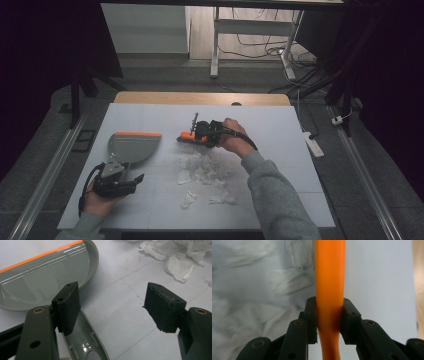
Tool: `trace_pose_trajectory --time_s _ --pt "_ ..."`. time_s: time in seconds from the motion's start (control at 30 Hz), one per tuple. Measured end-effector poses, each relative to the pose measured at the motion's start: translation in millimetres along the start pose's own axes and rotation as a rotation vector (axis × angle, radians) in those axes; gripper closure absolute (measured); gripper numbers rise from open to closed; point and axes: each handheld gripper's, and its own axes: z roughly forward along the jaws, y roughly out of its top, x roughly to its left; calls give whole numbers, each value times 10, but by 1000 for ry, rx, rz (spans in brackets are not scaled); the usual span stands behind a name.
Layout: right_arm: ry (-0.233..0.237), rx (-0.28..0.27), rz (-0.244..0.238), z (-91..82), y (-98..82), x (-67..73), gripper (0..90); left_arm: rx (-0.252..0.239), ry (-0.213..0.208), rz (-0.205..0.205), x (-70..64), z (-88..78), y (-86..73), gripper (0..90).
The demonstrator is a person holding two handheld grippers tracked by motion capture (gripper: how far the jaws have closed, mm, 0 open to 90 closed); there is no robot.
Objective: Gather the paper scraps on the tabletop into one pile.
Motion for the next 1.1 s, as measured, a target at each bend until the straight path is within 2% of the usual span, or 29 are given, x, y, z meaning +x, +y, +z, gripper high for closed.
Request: trace_pose_trajectory --time_s 0.07,0.1,0.13,0.2,0.27,0.33,0.37,0.47,0.57,0.67,0.77,0.8,0.87,0.9,0.93,0.97,1.1 --pt "16 -3 -22 -31 -27 46 705 -2 0 -2 1 -1 -1 295" --pt "43 -14 -26 -42 -46 59 705 -2 0 -3 2 0 -1 295" --pt "37 -5 -32 -65 -59 77 704 -2 0 -3 3 0 -2 295" --pt "52 -26 -24 -102 -95 87 704 -2 0 -3 5 0 -2 295" --pt "47 -65 17 -146 -134 72 704 -3 0 -4 6 -1 0 295" --pt "37 -101 61 -187 -170 21 704 -4 0 -5 8 -2 1 295" --pt "22 -117 67 -196 -181 -5 703 -5 0 -6 8 -1 1 295" --pt "-22 -124 108 -196 -180 -68 703 -6 -5 -6 7 4 1 294" --pt "-50 -109 123 -134 -134 -137 703 -3 -5 -4 5 10 2 294" --pt "-55 -84 116 -34 -63 -193 704 -3 -7 -4 8 7 1 293" --pt "-41 -47 97 66 27 -175 704 -4 -8 -9 11 11 -8 294" --pt "-26 -59 89 70 53 -173 704 -3 -10 -9 12 12 -10 294" --pt "-20 -47 59 83 106 -140 704 -5 -11 -9 12 15 -8 294" --pt "1 -49 53 89 123 -118 704 -5 -12 -9 12 16 -8 294" --pt "-3 -26 55 82 138 -77 705 -5 -12 -8 10 15 -8 294" --pt "-5 -26 32 83 148 -58 704 -5 -12 -8 9 13 -9 294" --pt "39 -34 3 33 124 3 705 -3 -11 -8 9 8 -8 294"
